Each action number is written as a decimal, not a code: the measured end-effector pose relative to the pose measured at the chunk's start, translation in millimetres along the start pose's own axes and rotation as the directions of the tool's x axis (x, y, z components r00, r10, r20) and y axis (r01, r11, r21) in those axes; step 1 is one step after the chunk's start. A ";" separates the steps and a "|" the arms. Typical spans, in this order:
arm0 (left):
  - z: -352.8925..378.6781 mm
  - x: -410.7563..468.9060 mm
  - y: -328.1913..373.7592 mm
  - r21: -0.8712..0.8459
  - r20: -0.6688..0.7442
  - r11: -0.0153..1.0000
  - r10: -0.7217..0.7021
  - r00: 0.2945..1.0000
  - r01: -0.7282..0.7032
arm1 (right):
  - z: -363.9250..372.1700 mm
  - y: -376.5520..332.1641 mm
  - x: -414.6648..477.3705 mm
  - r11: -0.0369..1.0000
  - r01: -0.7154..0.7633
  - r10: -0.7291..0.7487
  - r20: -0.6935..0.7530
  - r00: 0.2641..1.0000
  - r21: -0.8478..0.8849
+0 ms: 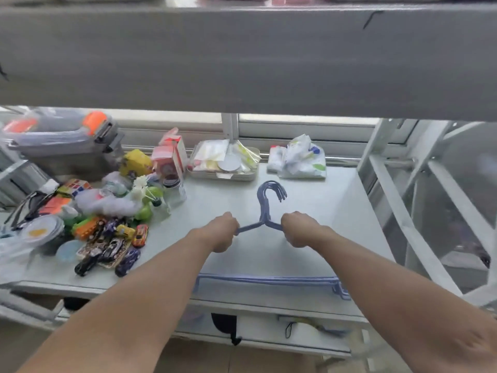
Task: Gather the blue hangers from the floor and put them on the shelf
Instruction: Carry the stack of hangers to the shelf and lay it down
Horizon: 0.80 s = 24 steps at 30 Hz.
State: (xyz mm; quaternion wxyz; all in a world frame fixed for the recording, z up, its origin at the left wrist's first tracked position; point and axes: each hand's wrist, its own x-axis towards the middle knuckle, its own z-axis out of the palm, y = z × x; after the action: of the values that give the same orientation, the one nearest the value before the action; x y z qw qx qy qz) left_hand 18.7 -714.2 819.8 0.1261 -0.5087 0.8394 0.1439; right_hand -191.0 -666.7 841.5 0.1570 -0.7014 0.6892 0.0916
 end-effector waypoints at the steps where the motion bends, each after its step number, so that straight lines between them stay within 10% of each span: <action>1: 1.6 3.1 -0.3 -0.011 -0.002 1.000 -0.001 1.000 0.001 | 2.7 -0.3 2.9 1.000 -0.020 0.020 -0.017 1.000 0.014; 16: 14.2 16.3 -13.5 -0.163 -0.145 0.987 -0.032 0.989 0.008 | 17.3 3.8 9.7 0.967 -0.167 0.195 -0.139 0.971 0.192; 24: 6.7 -9.3 -29.3 0.146 -0.201 0.989 0.014 0.980 0.016 | 21.5 18.8 -10.5 0.988 -0.142 0.150 -0.212 0.966 0.057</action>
State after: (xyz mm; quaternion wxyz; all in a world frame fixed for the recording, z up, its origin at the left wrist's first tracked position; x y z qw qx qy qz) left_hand 49.5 -717.0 813.6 0.0777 -0.5103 0.8560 0.0295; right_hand -208.2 -649.5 823.2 0.0883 -0.6511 0.7537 0.0119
